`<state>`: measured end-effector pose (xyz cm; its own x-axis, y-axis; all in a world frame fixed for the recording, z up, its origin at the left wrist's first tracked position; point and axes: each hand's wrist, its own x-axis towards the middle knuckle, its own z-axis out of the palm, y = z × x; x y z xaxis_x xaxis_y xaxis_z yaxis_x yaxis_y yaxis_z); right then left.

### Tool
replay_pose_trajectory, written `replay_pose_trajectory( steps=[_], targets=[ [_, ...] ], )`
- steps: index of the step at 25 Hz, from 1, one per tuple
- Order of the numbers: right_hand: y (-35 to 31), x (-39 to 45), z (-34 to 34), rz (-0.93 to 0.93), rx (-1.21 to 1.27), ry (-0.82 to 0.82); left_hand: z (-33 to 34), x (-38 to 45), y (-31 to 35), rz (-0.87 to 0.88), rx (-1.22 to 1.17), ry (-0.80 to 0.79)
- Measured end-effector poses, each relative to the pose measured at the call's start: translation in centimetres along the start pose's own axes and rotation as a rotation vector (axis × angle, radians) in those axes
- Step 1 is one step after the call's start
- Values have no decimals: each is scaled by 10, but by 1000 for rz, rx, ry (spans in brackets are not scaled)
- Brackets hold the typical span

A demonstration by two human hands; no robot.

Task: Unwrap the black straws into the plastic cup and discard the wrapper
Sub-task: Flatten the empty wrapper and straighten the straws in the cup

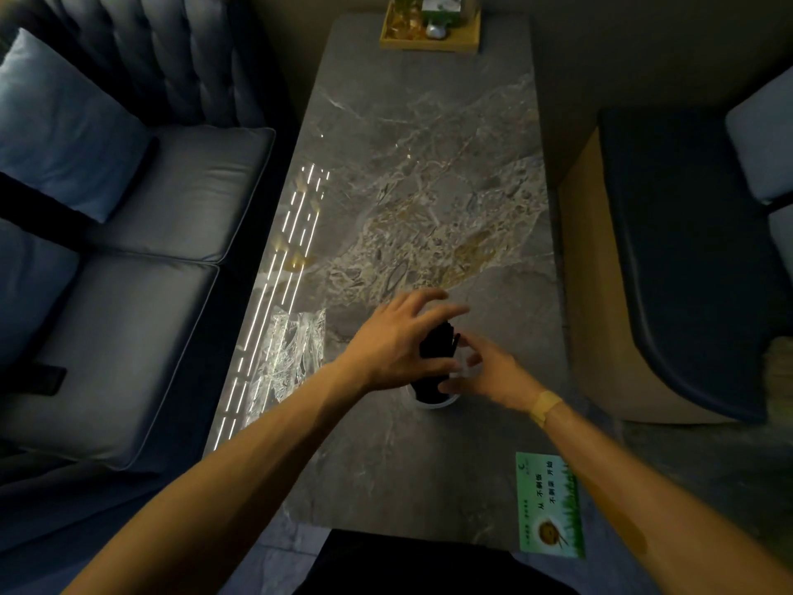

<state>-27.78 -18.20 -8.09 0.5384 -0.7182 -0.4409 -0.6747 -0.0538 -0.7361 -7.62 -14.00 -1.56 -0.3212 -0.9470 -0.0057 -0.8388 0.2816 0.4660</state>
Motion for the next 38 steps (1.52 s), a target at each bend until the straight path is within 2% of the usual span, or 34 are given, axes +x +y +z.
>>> replay_pose_trajectory(
  steps=[2,4,10,15,18,21,23,25,29,34,38],
  targets=[
    [0,3,5,16,-48,7,-2,21,12,96,155,-53],
    [0,3,7,39,8,50,-2,32,15,108,191,-107],
    [2,-3,5,-39,169,88,-12,23,0,-30,-55,-53],
    [-3,-3,-2,-66,81,60,-24,10,-9,-93,-103,-105],
    [-13,-2,-2,-141,-46,110,-32,0,-11,-205,-251,-68],
    [-24,-6,7,-196,-178,177,-37,-37,-29,-420,-579,23],
    [-29,-8,15,-199,-196,210,-34,-66,-37,-501,-670,-75],
    [-34,-7,20,-199,-213,208,-24,-78,-36,-510,-611,-162],
    [-43,0,22,-186,-239,174,-4,-71,-23,-536,-761,-13],
    [-53,7,29,-106,-143,90,10,-66,-16,-547,-899,139],
    [-61,1,39,-200,-182,197,15,-63,-10,-579,-970,214]
  ],
)
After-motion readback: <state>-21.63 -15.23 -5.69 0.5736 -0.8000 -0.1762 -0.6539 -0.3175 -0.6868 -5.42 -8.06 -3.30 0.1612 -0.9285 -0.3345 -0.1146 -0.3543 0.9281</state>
